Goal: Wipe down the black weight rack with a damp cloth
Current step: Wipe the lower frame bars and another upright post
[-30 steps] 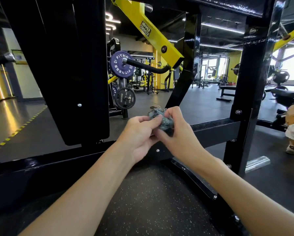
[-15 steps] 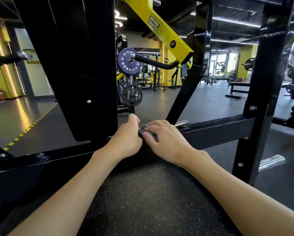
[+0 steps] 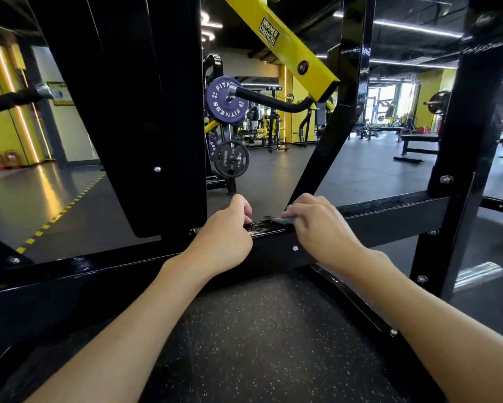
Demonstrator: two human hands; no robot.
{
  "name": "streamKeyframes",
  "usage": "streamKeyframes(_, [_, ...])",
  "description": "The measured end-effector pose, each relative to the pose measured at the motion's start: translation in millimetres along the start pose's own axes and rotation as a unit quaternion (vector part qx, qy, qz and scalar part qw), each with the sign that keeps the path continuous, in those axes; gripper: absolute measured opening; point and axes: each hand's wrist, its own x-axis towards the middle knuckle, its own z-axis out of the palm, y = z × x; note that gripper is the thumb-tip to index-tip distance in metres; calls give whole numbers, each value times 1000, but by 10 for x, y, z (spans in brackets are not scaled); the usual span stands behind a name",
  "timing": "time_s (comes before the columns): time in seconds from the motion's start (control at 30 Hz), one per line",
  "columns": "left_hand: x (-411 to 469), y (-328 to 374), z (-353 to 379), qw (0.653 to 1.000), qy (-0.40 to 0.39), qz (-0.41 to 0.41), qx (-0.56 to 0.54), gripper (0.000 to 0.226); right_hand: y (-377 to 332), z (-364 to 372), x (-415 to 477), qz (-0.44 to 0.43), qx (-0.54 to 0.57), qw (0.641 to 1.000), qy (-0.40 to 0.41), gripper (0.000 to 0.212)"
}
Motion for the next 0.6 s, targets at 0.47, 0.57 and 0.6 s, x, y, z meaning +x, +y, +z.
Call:
streamKeyframes(0.47, [130,204,162,994,12,53,92,30,141,-71,-71,45,-48,998,-19,28])
streamKeyframes(0.57, [175,276,205,994,-3,51,99,29,253,-130,-65,39,-25,999,-17,29])
streamKeyframes(0.6, [187,302,217,994,-5,50,97,28,301,-165,-37,52,-30,998,-15,31])
